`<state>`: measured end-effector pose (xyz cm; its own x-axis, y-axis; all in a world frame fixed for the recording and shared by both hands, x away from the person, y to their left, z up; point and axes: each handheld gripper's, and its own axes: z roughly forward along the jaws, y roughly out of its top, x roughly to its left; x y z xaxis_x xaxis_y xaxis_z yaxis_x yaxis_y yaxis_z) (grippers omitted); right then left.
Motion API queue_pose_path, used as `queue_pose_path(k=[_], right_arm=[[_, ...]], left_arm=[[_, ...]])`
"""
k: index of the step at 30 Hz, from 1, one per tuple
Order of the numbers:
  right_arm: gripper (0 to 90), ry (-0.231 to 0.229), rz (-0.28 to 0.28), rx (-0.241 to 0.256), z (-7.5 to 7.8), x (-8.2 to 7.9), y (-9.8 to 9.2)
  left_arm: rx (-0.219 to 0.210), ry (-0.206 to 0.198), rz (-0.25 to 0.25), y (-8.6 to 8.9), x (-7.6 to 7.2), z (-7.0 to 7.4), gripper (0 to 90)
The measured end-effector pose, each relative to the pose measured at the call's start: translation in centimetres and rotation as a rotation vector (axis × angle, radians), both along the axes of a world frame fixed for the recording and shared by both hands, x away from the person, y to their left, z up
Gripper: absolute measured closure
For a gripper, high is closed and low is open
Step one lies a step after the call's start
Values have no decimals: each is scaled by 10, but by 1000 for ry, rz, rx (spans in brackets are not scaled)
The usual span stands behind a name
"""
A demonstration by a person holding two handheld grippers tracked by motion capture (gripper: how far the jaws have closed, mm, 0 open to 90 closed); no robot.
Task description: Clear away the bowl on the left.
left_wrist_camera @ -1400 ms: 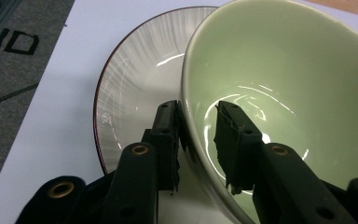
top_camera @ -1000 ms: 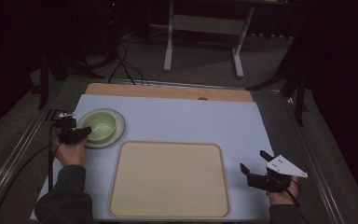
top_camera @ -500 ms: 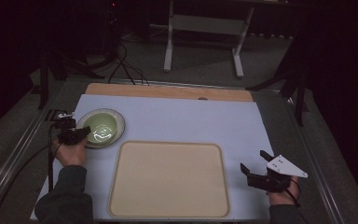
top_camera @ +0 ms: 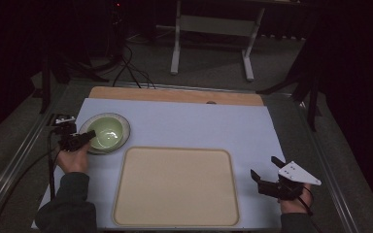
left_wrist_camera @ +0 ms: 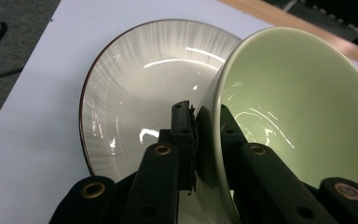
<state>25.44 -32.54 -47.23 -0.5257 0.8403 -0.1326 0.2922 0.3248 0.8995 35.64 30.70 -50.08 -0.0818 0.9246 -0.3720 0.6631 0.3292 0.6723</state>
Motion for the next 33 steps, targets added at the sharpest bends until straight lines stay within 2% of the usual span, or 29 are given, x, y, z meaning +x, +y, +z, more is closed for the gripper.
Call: queue_pose_path(k=[8, 16, 26, 33], right_arm=[[121, -2, -3, 1, 0, 0, 0], [121, -5, -2, 1, 0, -1, -1], [121, -7, -5, 2, 1, -1, -1], [121, -9, -6, 2, 1, -1, -1]], left_arm=[[-4, -25, -6, 1, -6, 7, 829], [-13, -72, -27, 4, -16, 17, 828], [-8, -82, -53, 0, -22, 23, 827], [3, -104, -87, -6, -31, 29, 827]])
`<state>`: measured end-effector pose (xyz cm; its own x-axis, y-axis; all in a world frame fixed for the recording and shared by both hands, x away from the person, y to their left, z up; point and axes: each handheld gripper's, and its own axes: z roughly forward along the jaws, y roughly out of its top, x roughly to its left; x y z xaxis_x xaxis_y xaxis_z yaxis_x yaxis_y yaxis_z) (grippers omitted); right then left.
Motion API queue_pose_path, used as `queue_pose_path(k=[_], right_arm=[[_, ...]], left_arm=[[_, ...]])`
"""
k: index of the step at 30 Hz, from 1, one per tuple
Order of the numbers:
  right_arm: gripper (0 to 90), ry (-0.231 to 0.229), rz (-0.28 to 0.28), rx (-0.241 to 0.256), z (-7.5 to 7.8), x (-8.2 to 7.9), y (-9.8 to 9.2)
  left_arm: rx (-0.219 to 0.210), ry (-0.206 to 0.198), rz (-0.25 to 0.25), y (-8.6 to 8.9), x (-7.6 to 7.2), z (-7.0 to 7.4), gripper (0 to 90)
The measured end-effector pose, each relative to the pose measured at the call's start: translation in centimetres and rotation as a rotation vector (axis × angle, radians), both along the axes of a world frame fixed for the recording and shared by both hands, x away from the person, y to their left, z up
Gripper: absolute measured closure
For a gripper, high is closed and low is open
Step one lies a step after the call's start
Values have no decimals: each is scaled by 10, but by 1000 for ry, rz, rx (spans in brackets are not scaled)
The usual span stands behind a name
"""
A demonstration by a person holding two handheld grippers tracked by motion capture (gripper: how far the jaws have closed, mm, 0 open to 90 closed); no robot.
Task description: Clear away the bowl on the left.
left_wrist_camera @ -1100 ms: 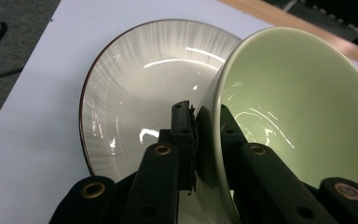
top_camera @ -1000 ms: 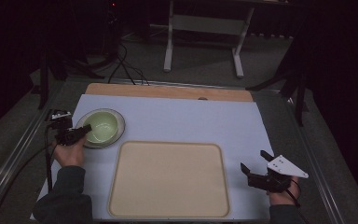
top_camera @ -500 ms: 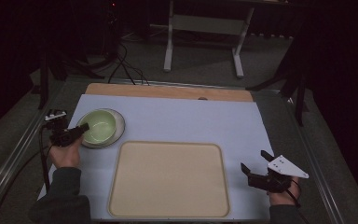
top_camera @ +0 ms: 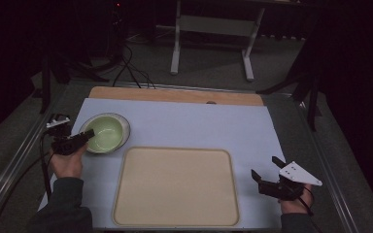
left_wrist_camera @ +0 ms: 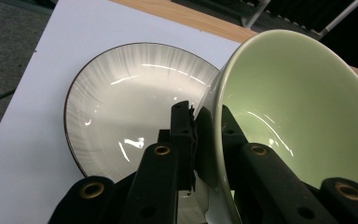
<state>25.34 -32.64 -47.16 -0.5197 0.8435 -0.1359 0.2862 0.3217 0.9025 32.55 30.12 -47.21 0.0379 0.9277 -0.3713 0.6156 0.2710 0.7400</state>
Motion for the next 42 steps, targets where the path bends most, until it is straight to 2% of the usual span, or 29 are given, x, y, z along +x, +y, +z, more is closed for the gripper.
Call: queue_pose_path(k=[13, 42], right_arm=[[121, -2, 2, 0, 0, 0, 0], [121, -3, 2, 1, 1, -1, 0]], left_arm=[[0, -22, -62, -12, -13, 8, 827], [-32, -50, -154, -36, -32, 17, 825]])
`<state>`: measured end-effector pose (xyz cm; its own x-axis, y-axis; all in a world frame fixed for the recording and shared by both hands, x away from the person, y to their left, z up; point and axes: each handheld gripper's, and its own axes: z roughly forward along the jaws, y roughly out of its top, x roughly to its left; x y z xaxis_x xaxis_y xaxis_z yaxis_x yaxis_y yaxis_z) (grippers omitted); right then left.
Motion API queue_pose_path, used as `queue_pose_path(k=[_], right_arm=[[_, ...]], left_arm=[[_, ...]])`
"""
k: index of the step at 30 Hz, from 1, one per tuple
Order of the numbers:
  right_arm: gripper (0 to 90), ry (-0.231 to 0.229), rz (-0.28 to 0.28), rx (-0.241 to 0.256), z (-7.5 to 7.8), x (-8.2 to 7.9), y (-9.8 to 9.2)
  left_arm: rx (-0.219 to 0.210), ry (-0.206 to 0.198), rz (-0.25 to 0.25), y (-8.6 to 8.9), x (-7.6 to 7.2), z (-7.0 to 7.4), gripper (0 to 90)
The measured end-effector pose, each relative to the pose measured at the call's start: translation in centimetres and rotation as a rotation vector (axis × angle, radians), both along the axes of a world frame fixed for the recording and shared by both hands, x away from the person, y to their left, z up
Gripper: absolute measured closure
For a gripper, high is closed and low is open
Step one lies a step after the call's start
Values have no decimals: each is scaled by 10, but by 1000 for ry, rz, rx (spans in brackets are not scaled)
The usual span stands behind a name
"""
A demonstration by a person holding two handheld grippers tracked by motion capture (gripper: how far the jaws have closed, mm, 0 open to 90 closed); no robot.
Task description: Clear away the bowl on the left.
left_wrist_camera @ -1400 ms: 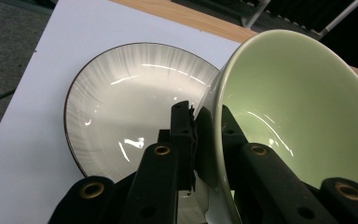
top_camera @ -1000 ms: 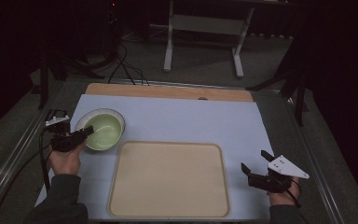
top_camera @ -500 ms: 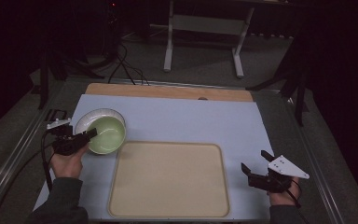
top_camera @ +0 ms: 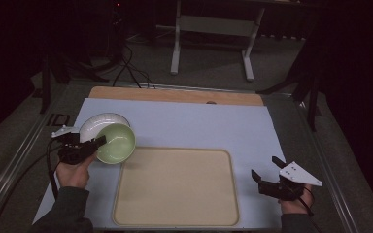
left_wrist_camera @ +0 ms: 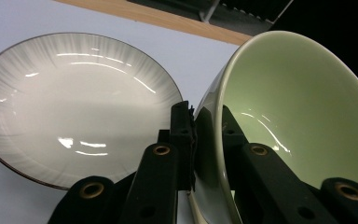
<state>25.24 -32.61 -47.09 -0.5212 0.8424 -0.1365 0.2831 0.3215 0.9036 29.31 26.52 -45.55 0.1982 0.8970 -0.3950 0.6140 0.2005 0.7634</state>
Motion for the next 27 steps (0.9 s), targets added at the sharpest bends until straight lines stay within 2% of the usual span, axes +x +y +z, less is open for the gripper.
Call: queue_pose_path(k=[27], right_arm=[[122, -5, 8, -2, 1, -1, 0]], left_arm=[[2, -12, -90, -27, -11, 3, 824]])
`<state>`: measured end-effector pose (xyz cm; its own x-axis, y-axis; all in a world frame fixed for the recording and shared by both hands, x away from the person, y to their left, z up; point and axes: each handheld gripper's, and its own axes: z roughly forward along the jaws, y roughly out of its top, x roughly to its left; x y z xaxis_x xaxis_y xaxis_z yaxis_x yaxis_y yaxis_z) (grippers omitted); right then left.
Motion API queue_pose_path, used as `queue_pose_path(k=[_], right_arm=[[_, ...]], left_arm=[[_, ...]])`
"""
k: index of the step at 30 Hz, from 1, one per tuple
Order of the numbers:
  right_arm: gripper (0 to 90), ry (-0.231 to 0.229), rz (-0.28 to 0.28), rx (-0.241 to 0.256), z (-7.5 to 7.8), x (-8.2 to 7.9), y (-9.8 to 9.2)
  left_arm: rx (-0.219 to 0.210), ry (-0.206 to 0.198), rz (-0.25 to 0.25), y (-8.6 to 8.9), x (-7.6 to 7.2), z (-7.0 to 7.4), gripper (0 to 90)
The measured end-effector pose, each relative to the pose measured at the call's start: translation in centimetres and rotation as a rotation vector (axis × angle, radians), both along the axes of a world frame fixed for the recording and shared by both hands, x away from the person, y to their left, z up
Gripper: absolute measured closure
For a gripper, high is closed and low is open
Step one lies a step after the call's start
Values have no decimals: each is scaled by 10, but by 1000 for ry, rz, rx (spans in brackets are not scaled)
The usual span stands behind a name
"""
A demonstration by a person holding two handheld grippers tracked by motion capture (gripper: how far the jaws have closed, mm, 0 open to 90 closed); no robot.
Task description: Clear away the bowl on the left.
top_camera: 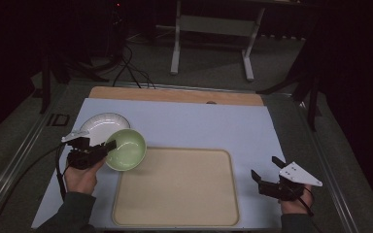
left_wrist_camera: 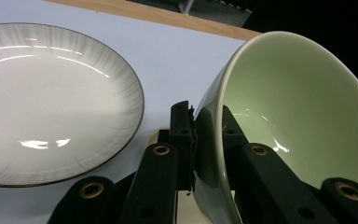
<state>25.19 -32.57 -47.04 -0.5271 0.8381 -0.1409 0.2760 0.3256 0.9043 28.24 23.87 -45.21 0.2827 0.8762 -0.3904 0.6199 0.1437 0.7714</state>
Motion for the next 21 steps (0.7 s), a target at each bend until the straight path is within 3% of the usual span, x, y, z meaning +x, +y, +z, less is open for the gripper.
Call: queue_pose_path(k=[21], right_arm=[[122, -2, 4, -2, 0, 0, 0]], left_arm=[[-10, 0, -41, -17, -1, 0, 823]])
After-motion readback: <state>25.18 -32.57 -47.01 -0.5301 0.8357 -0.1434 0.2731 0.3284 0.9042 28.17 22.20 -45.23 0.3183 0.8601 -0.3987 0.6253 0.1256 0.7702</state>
